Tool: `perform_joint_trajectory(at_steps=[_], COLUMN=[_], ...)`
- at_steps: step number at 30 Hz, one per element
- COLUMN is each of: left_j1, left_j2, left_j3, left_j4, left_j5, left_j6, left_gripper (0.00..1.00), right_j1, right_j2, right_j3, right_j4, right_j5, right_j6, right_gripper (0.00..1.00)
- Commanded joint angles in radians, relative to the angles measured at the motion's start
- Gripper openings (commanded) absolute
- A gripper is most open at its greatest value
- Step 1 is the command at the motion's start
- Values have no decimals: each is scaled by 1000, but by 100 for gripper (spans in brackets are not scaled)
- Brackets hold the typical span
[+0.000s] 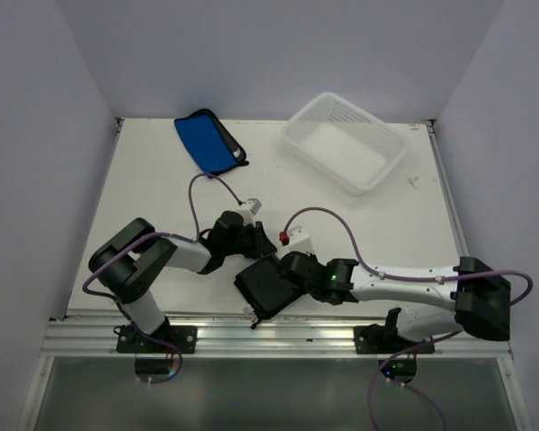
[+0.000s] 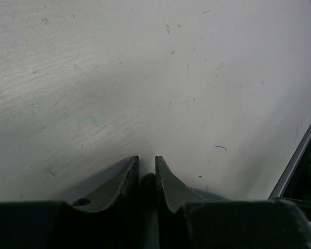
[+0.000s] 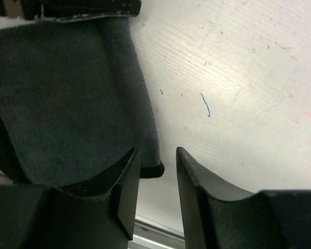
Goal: Roll the towels
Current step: Roll the towel
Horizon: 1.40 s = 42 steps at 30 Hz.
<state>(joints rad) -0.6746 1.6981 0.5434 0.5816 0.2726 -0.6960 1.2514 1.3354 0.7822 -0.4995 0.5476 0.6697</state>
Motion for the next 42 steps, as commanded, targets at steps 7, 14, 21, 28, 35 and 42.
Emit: perform_joint_trajectory(at_steps=[7,14,21,28,35,42], left_j1=[1,1,1,1,3,3], left_j2=[-43,-48,-51,-55,-58,-75], left_j3=[-2,-2,4,4,9,18], left_j4=[-14,-26,-42,-54,-72,-94], left_j5=[-19,-29,-32,-32,-38,-53], left_j6=[13,18,27,32,41,52], left_gripper=[22,22,22,21,21,21], right_j1=[-139,-139,-144,-145,-150,-150], right_j2=[-116,-32,16,50,131,168], right_j3=[-132,-155,-130,-78,-24,-3], right_j4=[312,361,337,274,231,220], right_j5=[-210,-238,-193,-144,-195,-210], right_j6=[-58,-47,-59,-88,-105,-113], right_gripper=[41,41,42,43,42,36])
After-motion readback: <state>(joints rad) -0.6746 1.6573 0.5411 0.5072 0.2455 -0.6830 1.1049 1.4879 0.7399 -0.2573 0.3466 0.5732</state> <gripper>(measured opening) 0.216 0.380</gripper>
